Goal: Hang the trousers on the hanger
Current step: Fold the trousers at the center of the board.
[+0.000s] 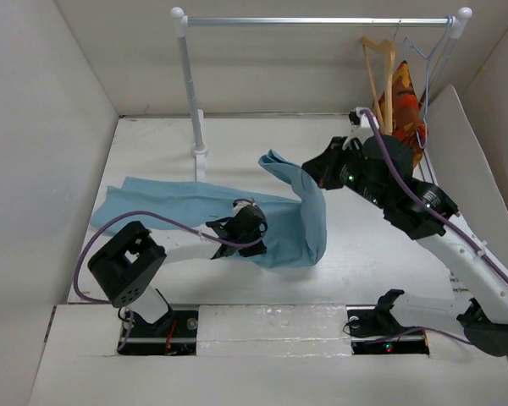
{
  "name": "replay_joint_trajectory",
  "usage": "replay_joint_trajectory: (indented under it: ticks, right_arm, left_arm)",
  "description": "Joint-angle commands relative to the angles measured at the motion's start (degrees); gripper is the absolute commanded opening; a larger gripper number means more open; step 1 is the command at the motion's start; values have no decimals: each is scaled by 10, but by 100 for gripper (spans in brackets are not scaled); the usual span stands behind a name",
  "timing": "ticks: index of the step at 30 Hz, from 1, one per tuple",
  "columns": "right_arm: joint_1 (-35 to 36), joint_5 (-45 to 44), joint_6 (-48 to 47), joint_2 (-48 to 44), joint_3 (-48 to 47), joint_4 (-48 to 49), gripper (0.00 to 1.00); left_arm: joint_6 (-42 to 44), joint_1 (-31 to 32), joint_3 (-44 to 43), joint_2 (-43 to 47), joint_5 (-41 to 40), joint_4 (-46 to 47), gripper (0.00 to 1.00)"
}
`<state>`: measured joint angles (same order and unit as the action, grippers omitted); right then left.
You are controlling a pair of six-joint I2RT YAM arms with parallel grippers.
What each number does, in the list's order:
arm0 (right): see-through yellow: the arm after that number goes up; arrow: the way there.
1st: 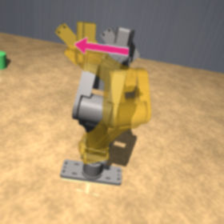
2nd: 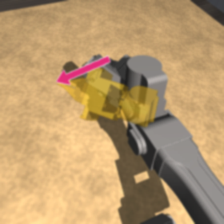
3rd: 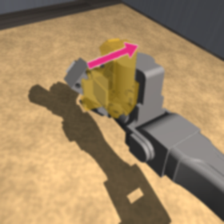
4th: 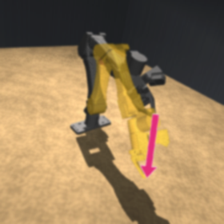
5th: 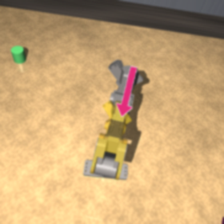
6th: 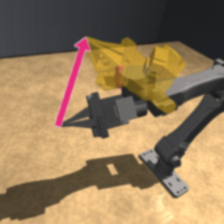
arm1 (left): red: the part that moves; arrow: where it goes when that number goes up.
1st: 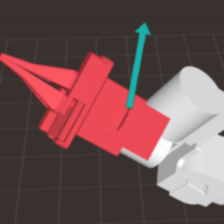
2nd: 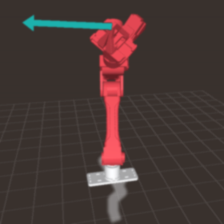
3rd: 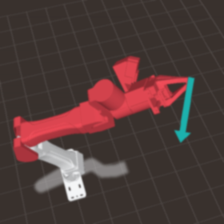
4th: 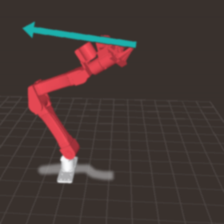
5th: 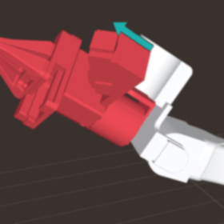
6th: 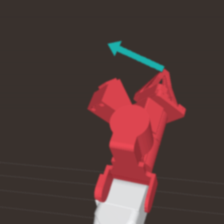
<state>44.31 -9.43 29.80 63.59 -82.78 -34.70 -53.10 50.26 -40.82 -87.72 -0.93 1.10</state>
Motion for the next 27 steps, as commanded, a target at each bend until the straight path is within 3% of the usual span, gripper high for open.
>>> replay_joint_trajectory:
  ticks: [1, 8, 13, 16, 20, 25, 27]
  right_arm:
    - [-60, 34, -26, -17, -60, 70, 0]
    - [-194, 158, -55, -15, -150, 54, 0]
    - [-284, 251, -65, -1, -201, 38, 0]
    - [-328, 282, -74, 7, -222, 41, 0]
    - [-340, 322, -81, 25, -232, 46, 0]
    - [-254, 268, -89, 28, -183, 67, 0]
    - [-211, 232, -88, 40, -181, 79, 0]
  left_arm:
    - [-29, 18, -29, -45, 1, 42, 0]
    - [-46, 106, -213, -183, 36, 34, 0]
    - [-26, 157, -432, -308, 75, -38, 0]
    - [-26, 157, -479, -301, 91, -28, 0]
    - [-17, 128, -449, -203, 24, -58, 1]
    - [-10, 64, -263, 16, -102, -133, 3]
    - [-2, -13, -157, 139, -144, -166, 4]
